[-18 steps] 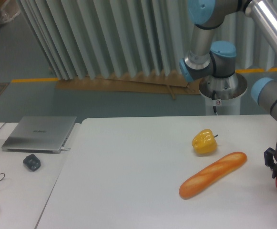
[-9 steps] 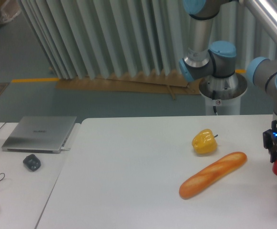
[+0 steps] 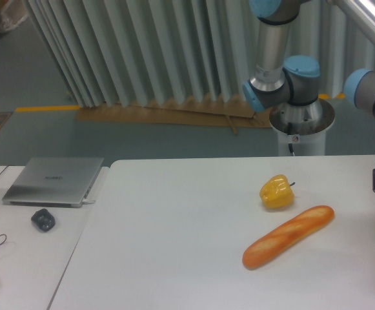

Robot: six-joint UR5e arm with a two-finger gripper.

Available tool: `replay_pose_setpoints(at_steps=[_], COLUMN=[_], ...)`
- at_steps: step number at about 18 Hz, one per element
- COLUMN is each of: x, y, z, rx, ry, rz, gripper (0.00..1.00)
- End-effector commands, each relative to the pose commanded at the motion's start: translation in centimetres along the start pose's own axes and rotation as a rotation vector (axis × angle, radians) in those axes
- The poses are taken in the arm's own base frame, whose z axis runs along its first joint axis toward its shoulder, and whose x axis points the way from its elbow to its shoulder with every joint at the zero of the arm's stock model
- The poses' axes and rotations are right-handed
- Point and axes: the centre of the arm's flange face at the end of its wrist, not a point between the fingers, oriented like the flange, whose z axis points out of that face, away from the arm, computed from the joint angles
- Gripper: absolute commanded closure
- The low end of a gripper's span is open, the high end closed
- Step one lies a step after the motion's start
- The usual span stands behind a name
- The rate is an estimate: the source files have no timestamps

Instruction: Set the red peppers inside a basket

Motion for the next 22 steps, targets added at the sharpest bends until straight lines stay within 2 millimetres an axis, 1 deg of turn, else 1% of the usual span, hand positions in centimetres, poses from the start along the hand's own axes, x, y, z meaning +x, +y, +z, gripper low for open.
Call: replay_pose_setpoints(at_steps=[4, 6, 8, 11, 12, 14, 15, 17, 18, 19, 22], x=[-0.4, -0.4, -0.3, -0.5, -0.6, -1.5, -1.7, -1.8, -2.1, -2.1, -2.0], y=[1.7, 2.8, 3.4, 5.1, 5.7, 6.6, 7.4, 8.3, 9.0, 9.8, 11.1], z=[-1.1, -1.2, -1.0, 0.6, 0.9, 1.6, 2.2, 2.5, 2.3, 2.6, 2.8], rx=[-0.001, -0.003, 0.0, 0.01, 0.011, 0.01, 0.012, 0.013, 0.009, 0.01, 0.011], ry=[0.008, 0.014, 0.029, 0.052, 0.053, 0.056, 0.059, 0.06, 0.054, 0.056, 0.059], rz=[0.099, 0.15, 0.201, 0.291, 0.29, 0.285, 0.282, 0.295, 0.299, 0.302, 0.306], gripper=[0.55, 0.55, 0.55, 0.55, 0.55, 0.55, 0.55, 0.55, 0.55, 0.55, 0.55])
